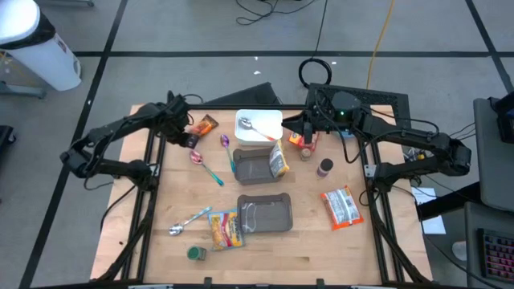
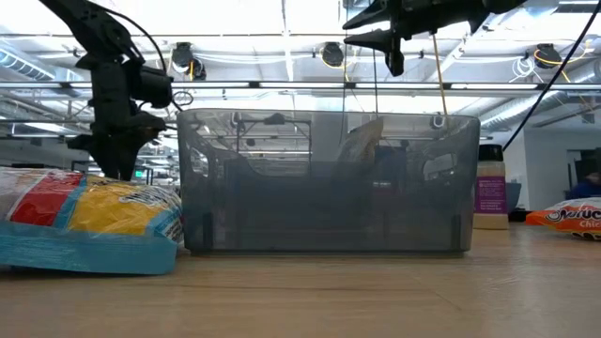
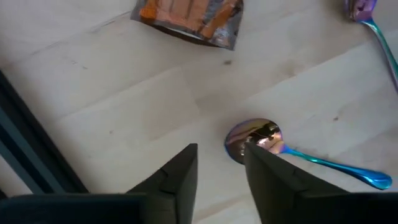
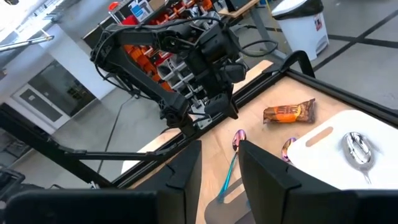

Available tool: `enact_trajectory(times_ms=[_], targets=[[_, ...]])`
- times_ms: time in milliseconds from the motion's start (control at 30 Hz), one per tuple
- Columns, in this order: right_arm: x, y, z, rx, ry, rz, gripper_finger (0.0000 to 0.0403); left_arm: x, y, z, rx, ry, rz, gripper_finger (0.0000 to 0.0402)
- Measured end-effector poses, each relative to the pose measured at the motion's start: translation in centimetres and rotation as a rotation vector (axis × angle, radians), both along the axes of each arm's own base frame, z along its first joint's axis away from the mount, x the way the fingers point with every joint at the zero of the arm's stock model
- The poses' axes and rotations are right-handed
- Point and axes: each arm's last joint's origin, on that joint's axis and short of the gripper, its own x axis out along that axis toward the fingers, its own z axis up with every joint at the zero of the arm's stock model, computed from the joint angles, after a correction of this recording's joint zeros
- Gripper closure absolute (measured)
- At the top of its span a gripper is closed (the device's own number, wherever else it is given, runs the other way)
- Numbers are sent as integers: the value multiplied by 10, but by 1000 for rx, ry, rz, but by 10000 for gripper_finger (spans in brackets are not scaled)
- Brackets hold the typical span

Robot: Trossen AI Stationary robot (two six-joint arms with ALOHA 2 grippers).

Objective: Pick & Place Food Item
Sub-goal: Put the bottom blue spoon into the white bin

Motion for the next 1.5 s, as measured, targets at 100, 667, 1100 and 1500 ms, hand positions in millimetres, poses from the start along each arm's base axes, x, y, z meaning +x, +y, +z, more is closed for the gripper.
enact_trajectory(times_ms=[100,667,1100,1500], targets=[[0,0,0,13,-1,-2,307,-3,2,0,5,-1,-2,212],[0,1,0,15,-1,2,308,7,10,-19,-104,-66,-127,155],[4,9,0,15,0,36,309,14,17,-46,-245,-52,-182,167],[3,9,0,14,2,35,312,25,14,-62,-335,-55,-233,200]])
